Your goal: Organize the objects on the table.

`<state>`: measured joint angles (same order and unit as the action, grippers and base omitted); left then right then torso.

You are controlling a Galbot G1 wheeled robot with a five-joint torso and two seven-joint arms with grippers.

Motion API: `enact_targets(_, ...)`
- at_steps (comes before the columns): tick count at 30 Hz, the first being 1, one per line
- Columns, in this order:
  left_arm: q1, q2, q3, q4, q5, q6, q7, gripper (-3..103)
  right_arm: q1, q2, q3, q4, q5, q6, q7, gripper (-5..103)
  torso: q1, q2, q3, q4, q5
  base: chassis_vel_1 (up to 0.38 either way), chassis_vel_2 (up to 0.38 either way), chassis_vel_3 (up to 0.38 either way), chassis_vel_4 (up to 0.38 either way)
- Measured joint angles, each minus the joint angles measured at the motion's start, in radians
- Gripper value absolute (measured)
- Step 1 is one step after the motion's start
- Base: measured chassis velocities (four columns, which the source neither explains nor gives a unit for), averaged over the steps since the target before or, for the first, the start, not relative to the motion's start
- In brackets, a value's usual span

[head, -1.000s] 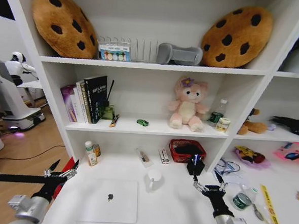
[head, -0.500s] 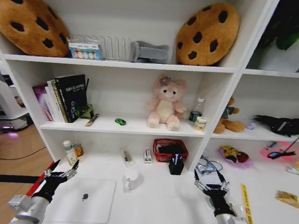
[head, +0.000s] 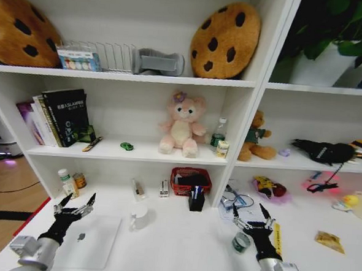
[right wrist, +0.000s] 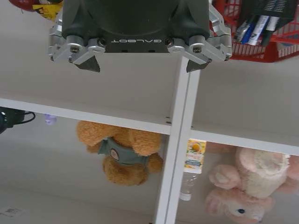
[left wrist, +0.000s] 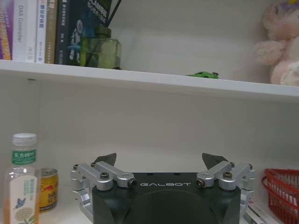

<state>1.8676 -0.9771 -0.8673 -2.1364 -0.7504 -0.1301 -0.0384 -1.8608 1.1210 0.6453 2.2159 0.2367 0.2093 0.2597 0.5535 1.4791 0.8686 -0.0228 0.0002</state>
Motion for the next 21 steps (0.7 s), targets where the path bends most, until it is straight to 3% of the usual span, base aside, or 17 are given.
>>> enact_targets(7,0.000,0.000,0.000,0.000,0.000,0.000,0.000,100,-0.002,0.010,-0.003,-0.001,-0.018,0.004,0.001,100,0.000,0.000,0.000,0.0000,-0.0001,-0.213,-0.208,0.221,0.220)
enact_targets(8,0.000,0.000,0.000,0.000,0.000,0.000,0.000,100,-0.004,0.016,-0.006,-0.002,-0.033,0.012,0.001,100,0.000,0.000,0.000,0.0001,-0.0016,-0.212,-0.221,0.186,0.233)
enact_targets(10,0.000,0.000,0.000,0.000,0.000,0.000,0.000,100,-0.015,0.044,-0.031,0.004,-0.053,0.044,0.000,100,0.000,0.000,0.000,0.0000,0.0005,-0.166,-0.172,0.153,0.148)
enact_targets(13,0.000,0.000,0.000,0.000,0.000,0.000,0.000,100,-0.019,0.056,-0.042,0.014,-0.054,0.051,-0.002,100,0.000,0.000,0.000,0.0000,0.0002,-0.121,-0.136,0.146,0.130)
enact_targets(21,0.000,0.000,0.000,0.000,0.000,0.000,0.000,100,-0.093,0.119,-0.122,0.082,-0.081,0.055,-0.018,100,0.000,0.000,0.000,0.0001,-0.0005,-0.003,-0.013,0.001,0.005)
